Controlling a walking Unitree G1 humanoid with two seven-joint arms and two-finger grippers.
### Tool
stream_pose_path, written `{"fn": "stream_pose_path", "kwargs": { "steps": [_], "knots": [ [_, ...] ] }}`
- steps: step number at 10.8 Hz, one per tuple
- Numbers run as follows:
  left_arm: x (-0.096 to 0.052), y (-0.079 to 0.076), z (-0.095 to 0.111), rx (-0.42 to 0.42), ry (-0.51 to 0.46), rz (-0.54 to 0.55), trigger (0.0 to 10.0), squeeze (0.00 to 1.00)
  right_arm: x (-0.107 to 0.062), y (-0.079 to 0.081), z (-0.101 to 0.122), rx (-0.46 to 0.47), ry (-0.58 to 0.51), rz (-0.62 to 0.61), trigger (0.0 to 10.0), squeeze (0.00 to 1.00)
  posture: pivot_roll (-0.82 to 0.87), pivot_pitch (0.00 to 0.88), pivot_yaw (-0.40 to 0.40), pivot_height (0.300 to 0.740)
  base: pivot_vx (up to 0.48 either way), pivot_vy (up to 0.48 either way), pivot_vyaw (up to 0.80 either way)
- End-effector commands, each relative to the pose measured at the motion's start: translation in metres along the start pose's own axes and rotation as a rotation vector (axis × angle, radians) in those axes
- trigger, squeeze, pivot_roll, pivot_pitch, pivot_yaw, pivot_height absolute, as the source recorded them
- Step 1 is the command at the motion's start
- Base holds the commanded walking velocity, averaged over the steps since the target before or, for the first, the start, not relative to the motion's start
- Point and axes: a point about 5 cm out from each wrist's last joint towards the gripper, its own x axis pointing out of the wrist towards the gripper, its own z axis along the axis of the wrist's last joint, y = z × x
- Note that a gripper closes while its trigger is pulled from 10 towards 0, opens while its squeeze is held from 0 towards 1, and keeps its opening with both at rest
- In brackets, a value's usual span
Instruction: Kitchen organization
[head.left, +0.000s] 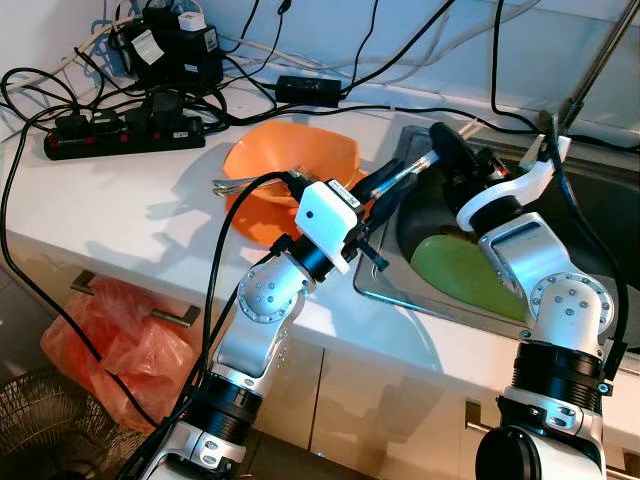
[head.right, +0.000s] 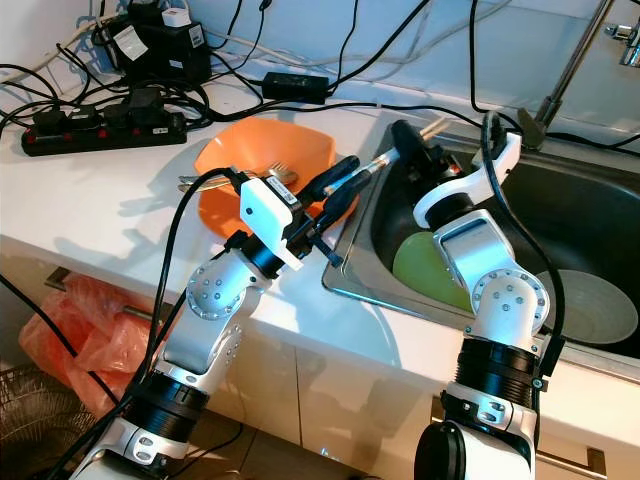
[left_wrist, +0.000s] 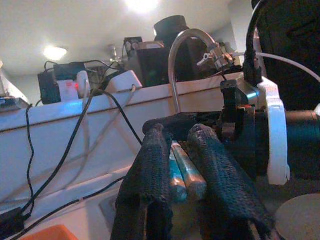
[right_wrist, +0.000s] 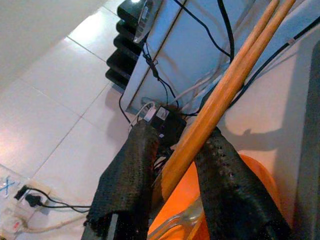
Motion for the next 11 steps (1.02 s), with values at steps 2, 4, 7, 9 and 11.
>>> {"fn": "stream_pose_path", "kwargs": {
  "steps": [2,4,7,9,11],
  "knots": [
    [0.002,-0.002,0.0,-0.013,-0.003,-0.007,7.0,0.0,0.002,-0.001,0.004,0.009,-0.013,-0.018,0.0,0.0,0.04,0.031,-0.029,0.74,0.0,0.0,0.0],
    [0.001,-0.001,-0.007,-0.059,0.04,0.011,10.0,0.38,0.002,-0.003,0.006,0.013,-0.027,-0.03,0.0,0.0,0.04,0.033,-0.03,0.74,0.0,0.0,0.0],
    [-0.001,0.0,-0.015,-0.133,0.078,0.036,10.0,1.0,0.001,-0.011,0.016,0.011,-0.093,-0.091,0.0,0.0,0.04,0.034,-0.03,0.74,0.0,0.0,0.0],
    [-0.001,0.0,-0.016,-0.151,0.093,0.032,10.0,1.0,-0.001,-0.022,0.028,-0.001,-0.17,-0.177,0.0,0.0,0.04,0.038,-0.029,0.74,0.0,0.0,0.0],
    [-0.001,0.0,-0.016,-0.158,0.1,0.02,10.0,1.0,-0.007,-0.035,0.044,-0.044,-0.266,-0.276,0.0,0.0,0.04,0.039,-0.029,0.74,0.0,0.0,0.0]
  ]
}}
